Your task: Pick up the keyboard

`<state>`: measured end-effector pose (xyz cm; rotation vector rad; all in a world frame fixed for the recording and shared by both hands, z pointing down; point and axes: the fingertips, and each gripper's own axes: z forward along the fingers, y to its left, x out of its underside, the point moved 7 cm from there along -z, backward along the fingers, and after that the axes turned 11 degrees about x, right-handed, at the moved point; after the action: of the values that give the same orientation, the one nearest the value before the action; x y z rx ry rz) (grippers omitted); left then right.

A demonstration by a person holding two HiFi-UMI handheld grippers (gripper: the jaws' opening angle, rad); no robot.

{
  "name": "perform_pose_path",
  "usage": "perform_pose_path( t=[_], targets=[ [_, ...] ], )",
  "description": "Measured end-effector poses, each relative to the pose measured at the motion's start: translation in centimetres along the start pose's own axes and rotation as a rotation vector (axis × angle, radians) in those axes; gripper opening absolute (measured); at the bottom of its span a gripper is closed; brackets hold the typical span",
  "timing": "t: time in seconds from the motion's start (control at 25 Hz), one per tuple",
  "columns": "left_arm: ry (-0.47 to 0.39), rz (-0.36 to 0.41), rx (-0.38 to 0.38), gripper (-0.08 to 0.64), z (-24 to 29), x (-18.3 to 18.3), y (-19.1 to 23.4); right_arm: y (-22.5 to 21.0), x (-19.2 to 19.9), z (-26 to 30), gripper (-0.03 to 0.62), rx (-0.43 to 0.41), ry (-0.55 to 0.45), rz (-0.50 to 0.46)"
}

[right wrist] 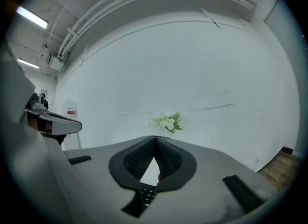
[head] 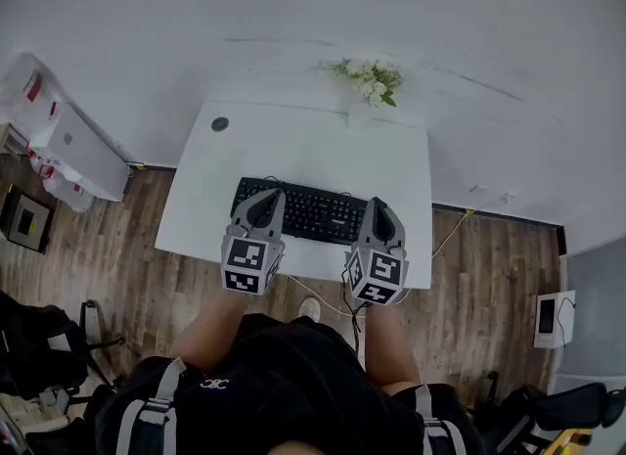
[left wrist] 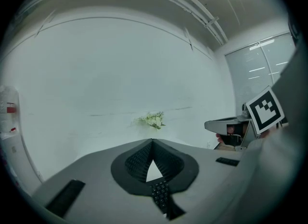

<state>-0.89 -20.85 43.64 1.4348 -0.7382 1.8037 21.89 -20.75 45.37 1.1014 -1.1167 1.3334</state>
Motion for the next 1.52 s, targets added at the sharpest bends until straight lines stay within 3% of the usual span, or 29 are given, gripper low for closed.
perform_pose_path(
  t=[0.56, 0.8, 1.12, 1.16, 1.24, 1.4, 1.52],
  targets=[
    [0.118, -0.085, 0.031, 0.0, 2.6, 4.0, 7.2, 0.6, 4.2, 5.6, 0.005, 0.019, 0.154, -0.013],
    [0.172, -0.155, 0.034, 0.002, 2.8, 6.7, 10.6, 0.2, 6.2, 7.3, 0.006, 0.023, 0.222, -0.001],
    [0.303, -0.213, 0.06, 0.003, 3.9, 11.1, 14.7, -1.7, 10.4, 9.2, 0.017, -0.035, 0.368, 0.035],
    [0.317, -0.227, 0.071, 0.012, 4.1, 11.6, 15.2, -1.9, 11.0, 9.4, 0.044, -0.053, 0.393, 0.035],
    [0.344, -0.264, 0.094, 0.1, 4.3, 12.8, 16.1, -2.4, 12.4, 9.7, 0.084, -0.086, 0.444, 0.036],
    [0.402, -0.339, 0.121, 0.173, 4.6, 15.4, 17.9, -3.7, 15.4, 10.1, 0.13, -0.133, 0.555, 0.044],
    [0.458, -0.401, 0.125, 0.176, 4.6, 17.8, 19.5, -5.0, 17.3, 10.4, 0.15, -0.121, 0.622, 0.057]
  ],
)
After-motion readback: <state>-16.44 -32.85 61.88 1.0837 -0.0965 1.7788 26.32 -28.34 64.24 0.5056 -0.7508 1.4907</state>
